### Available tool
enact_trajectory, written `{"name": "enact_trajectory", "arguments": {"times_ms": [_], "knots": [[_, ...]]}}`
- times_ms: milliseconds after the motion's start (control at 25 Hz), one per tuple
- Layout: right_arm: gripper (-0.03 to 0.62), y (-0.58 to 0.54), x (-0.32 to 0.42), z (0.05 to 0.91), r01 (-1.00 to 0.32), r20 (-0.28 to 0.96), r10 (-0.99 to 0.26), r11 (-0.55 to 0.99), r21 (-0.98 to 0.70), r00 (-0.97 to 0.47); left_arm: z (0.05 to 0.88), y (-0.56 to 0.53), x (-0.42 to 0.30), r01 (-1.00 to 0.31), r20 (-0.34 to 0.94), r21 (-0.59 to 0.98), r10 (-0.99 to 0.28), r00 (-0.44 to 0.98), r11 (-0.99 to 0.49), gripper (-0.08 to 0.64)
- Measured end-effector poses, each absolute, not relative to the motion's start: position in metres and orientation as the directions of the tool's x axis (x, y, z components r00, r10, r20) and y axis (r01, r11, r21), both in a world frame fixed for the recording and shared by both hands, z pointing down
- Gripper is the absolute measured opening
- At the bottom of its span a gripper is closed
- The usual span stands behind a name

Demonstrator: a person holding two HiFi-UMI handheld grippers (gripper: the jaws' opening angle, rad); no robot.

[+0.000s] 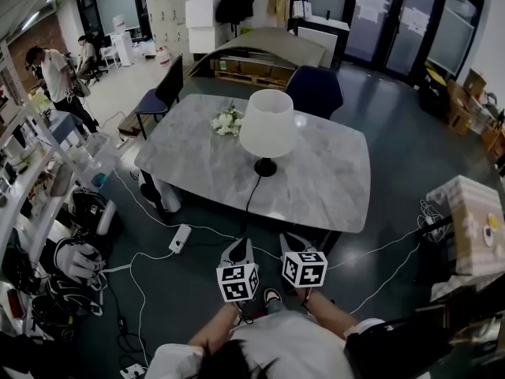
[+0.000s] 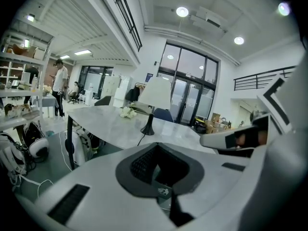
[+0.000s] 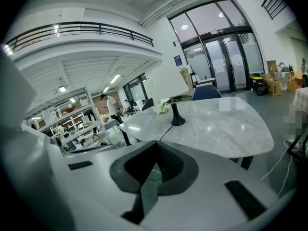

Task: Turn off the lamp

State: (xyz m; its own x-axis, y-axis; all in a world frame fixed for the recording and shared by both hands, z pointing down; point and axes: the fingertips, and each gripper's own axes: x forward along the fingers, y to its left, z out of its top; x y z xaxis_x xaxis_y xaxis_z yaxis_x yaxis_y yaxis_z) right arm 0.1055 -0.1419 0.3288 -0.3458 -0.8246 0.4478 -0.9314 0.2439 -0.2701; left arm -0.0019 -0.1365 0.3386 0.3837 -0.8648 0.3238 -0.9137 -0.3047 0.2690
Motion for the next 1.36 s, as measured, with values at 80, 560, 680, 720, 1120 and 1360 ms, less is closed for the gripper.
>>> {"name": "enact_trajectory", "arguments": {"times_ms": [80,560,680,720,1120,1360], "knots": [[-0.002,-0.144,0.109,0.330,-0.933,0.450,-0.826,0.235,-0.273,-0.340,0.337,-0.139,0.001,-0.913,0.323,0.268,-0.864,0.387,-0.309,0.006],[-0.002,-0.151,0.121,0.327,-0.941,0.436,-0.839,0.243,-0.235,-0.326,0.336,-0.150,0.009,-0.916,0.325,0.247,-0.863,0.387,-0.317,0.006],[-0.002,-0.151,0.123,0.328,-0.941,0.439,-0.838,0.240,-0.240,-0.325,0.335,-0.151,0.011,-0.916,0.324,0.242,-0.863,0.388,-0.321,0.006],[-0.002,-0.151,0.124,0.328,-0.941,0.439,-0.838,0.239,-0.241,-0.325,0.335,-0.151,0.012,-0.916,0.324,0.239,-0.863,0.388,-0.323,0.006],[-0.002,-0.155,0.128,0.326,-0.945,0.437,-0.845,0.222,-0.239,-0.309,0.337,-0.153,0.012,-0.915,0.336,0.234,-0.856,0.394,-0.329,0.006],[-0.002,-0.154,0.127,0.328,-0.945,0.435,-0.846,0.221,-0.240,-0.308,0.340,-0.154,0.011,-0.914,0.335,0.241,-0.856,0.395,-0.327,0.006]]}}
